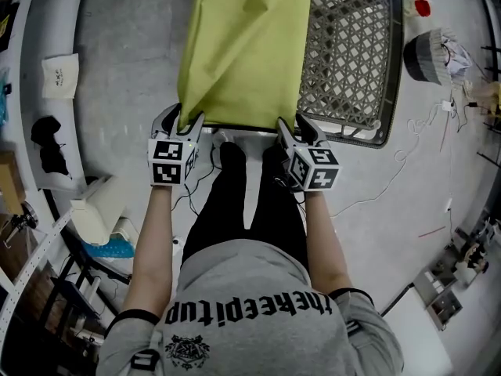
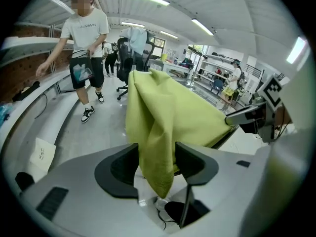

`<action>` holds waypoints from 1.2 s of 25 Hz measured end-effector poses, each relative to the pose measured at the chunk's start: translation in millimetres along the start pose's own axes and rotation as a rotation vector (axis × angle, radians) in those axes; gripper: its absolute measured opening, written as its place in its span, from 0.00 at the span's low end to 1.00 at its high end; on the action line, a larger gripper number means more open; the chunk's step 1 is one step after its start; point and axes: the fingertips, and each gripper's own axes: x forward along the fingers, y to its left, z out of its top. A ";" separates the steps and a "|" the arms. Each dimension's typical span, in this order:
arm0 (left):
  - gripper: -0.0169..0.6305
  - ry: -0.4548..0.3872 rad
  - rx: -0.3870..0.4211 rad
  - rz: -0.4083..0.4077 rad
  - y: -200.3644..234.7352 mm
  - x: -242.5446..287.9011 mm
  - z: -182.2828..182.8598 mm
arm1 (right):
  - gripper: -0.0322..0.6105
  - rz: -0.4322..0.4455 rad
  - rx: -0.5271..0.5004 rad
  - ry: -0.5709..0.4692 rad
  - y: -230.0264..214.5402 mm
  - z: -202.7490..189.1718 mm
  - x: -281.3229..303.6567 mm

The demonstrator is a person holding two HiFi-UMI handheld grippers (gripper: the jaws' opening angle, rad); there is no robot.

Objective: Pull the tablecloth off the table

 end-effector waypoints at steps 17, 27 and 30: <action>0.35 0.029 -0.029 0.088 -5.7 0.6 -1.1 | 0.18 -0.025 -0.045 0.051 6.7 -6.1 12.7; 0.06 0.090 0.130 0.110 -27.4 1.8 -5.7 | 0.10 -0.005 -0.013 -0.011 8.1 6.6 -0.4; 0.06 0.073 -0.087 0.062 -21.5 0.7 -6.9 | 0.10 0.015 -0.002 -0.028 9.4 8.8 -3.3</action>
